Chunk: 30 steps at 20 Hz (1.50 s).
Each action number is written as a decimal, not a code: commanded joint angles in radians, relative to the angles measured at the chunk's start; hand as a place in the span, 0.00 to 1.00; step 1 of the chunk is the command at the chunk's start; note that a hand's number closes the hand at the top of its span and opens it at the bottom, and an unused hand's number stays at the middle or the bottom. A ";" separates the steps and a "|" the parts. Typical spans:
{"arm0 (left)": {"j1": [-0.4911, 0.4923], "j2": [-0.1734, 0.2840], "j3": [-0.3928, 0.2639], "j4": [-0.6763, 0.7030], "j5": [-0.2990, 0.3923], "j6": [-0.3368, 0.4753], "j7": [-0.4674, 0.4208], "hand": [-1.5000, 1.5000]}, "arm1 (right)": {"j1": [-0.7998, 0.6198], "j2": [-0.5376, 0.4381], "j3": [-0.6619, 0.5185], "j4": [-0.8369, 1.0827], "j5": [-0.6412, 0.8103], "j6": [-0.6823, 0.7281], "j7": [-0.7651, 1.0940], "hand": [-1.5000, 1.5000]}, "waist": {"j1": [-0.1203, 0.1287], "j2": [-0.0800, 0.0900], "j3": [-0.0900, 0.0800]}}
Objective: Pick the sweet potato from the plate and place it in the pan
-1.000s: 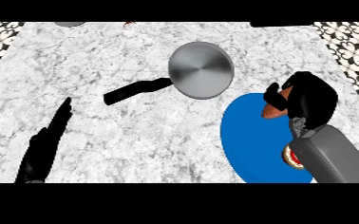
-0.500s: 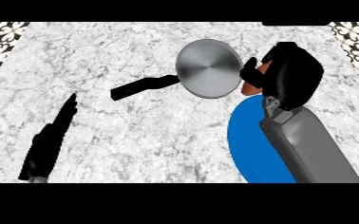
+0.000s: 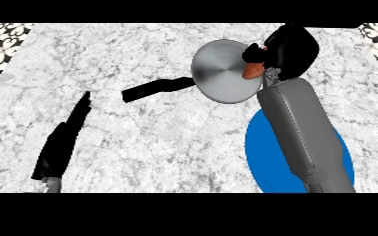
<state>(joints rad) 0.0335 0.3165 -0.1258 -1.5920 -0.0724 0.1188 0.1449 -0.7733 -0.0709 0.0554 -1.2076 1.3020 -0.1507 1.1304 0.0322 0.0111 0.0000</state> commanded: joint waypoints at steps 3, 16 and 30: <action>-0.029 -0.009 -0.010 -0.011 -0.019 0.000 0.026 0.50 | -0.120 0.031 -0.177 0.329 -0.051 -0.193 -0.013 1.00 | 0.015 0.008 0.001; -0.038 0.000 -0.013 -0.017 -0.013 -0.034 0.014 0.50 | -0.195 0.070 -0.495 0.567 -0.412 -0.505 -0.289 0.00 | 0.055 0.024 0.005; -0.004 0.021 0.041 0.014 0.001 -0.042 -0.013 0.50 | -0.200 0.011 -0.612 0.568 -0.425 -1.044 -0.546 0.00 | 0.014 0.006 0.001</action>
<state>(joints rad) 0.0122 0.3086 -0.1240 -1.5954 -0.0876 0.0918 0.1527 -0.9730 -0.0280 -0.5072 -0.6288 0.9001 -1.0371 0.5854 0.0620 0.0236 0.0020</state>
